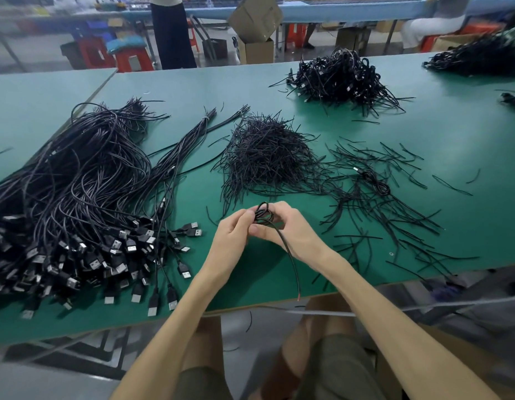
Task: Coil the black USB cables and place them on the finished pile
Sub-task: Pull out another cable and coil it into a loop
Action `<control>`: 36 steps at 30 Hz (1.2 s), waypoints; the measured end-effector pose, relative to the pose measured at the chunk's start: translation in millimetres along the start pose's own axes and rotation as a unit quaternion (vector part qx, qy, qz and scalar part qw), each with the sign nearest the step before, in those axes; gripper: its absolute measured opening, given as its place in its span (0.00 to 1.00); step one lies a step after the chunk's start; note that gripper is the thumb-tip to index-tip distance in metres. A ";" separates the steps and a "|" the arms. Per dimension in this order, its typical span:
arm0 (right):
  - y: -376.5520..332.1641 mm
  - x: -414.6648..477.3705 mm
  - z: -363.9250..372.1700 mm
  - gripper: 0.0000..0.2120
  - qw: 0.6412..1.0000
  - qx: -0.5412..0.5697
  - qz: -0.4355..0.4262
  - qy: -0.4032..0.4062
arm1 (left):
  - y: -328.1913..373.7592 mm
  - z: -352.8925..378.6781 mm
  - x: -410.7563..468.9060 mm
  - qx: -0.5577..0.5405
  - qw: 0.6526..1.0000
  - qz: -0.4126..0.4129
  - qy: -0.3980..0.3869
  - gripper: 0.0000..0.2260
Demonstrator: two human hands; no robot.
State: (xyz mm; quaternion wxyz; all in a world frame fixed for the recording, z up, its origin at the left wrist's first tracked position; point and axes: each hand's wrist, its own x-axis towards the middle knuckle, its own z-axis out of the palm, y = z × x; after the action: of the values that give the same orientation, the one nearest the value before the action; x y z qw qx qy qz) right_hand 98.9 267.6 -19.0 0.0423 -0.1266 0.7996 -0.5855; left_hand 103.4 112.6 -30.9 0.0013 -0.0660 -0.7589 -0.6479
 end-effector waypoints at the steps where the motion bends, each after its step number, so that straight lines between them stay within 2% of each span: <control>1: 1.6 -0.4 0.6 0.16 0.999 -0.034 -0.018 0.017 | 1.5 0.4 -0.6 0.000 1.000 0.000 0.000 0.19; 4: 5.3 -1.7 2.8 0.10 0.986 -0.118 -0.080 0.087 | 6.9 2.0 -2.6 -0.015 1.000 -0.002 0.008 0.22; 7: 4.1 -1.5 5.3 0.04 0.981 -0.110 -0.093 0.128 | 5.9 0.5 -1.4 -0.024 0.999 -0.013 0.023 0.21; 13: 2.7 -2.1 10.0 0.09 0.994 -0.050 -0.032 0.090 | -2.0 -1.9 0.5 -0.038 0.998 -0.042 0.030 0.16; 17: 4.7 -1.8 3.6 0.13 0.994 -0.046 -0.017 0.092 | 3.4 -2.1 0.7 -0.045 0.998 -0.039 0.018 0.19; 21: 1.5 -2.6 2.8 0.18 0.993 -0.071 -0.056 0.070 | 5.4 -2.7 -2.9 -0.038 0.999 -0.020 0.001 0.23; 25: -3.7 -3.3 3.9 0.13 0.985 -0.124 -0.095 0.071 | 11.3 0.7 -7.8 -0.059 0.998 -0.001 -0.015 0.22; 28: -4.8 -2.3 3.2 0.08 0.983 -0.142 -0.076 0.085 | 13.2 1.9 -7.0 -0.029 1.000 -0.001 -0.005 0.24; 30: -2.7 -3.2 2.9 0.09 0.985 -0.140 -0.062 0.084 | 11.5 2.9 -5.6 -0.012 1.000 0.000 0.020 0.24; 36: -0.8 -5.2 2.6 0.07 0.990 -0.136 -0.040 0.011 | 1.9 1.8 -4.3 0.006 0.999 0.006 0.036 0.20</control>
State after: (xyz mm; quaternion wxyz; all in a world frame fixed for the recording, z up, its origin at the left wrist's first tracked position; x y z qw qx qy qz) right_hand 104.5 266.3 -19.5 -0.0070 -0.1565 0.8665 -0.4740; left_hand 108.0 114.2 -29.7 0.0325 -0.0474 -0.7616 -0.6455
